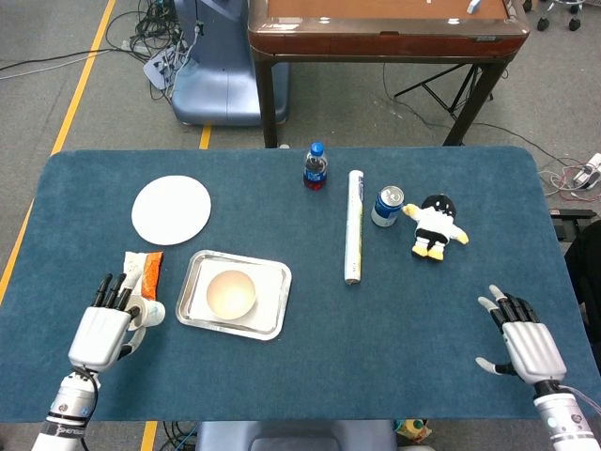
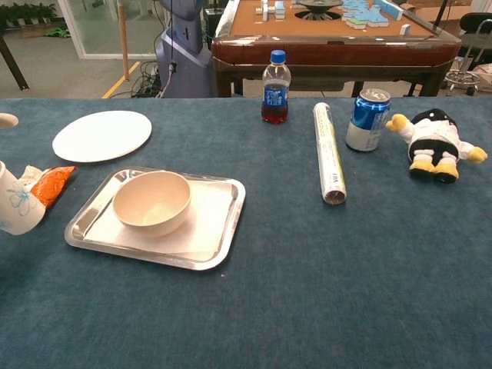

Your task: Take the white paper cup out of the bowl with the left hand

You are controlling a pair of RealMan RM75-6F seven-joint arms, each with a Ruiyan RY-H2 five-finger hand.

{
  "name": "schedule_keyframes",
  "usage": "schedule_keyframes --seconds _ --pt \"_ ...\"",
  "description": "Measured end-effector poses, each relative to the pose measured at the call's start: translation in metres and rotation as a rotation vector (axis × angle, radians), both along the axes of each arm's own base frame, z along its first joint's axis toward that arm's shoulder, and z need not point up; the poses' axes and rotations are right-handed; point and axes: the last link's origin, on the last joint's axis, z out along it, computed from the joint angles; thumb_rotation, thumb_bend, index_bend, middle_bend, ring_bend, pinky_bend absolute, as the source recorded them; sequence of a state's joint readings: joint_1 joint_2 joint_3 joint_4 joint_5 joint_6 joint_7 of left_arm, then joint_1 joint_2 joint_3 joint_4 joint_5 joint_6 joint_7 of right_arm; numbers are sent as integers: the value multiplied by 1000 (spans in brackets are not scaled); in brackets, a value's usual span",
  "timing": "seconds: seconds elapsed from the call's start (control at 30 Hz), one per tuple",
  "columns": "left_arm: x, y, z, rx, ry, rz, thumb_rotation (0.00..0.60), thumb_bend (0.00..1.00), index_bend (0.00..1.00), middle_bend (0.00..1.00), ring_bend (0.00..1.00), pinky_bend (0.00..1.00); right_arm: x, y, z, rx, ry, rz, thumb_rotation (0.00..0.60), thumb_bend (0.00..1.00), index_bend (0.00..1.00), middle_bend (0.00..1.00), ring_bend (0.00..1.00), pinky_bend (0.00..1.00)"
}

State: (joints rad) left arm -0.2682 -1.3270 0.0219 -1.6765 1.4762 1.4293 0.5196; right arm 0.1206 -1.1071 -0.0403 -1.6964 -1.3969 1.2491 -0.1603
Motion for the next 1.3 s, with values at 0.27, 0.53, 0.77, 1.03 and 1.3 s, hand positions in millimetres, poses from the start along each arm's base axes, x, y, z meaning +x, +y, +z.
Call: schedule_keyframes --seconds 0.27,0.53,0.77,1.03,1.3 --pt "-2 1 -14 -21 13 -1 600 319 600 49 0 0 0 1 1 4 1 7 600 200 0 0 0 0" --pt "-11 2 -24 -35 12 17 600 319 599 49 0 0 1 2 0 6 0 11 600 200 0 0 0 0" --pt "-17 1 -27 -27 -12 37 600 319 590 49 0 0 1 2 -1 6 4 12 600 200 0 0 0 0" --pt "-13 -3 -31 -33 -12 30 600 319 580 49 0 0 3 4 1 -4 4 24 600 201 0 0 0 0" --pt "-13 -11 -35 -49 -4 31 600 320 545 49 0 0 6 8 3 -12 3 39 600 200 0 0 0 0"
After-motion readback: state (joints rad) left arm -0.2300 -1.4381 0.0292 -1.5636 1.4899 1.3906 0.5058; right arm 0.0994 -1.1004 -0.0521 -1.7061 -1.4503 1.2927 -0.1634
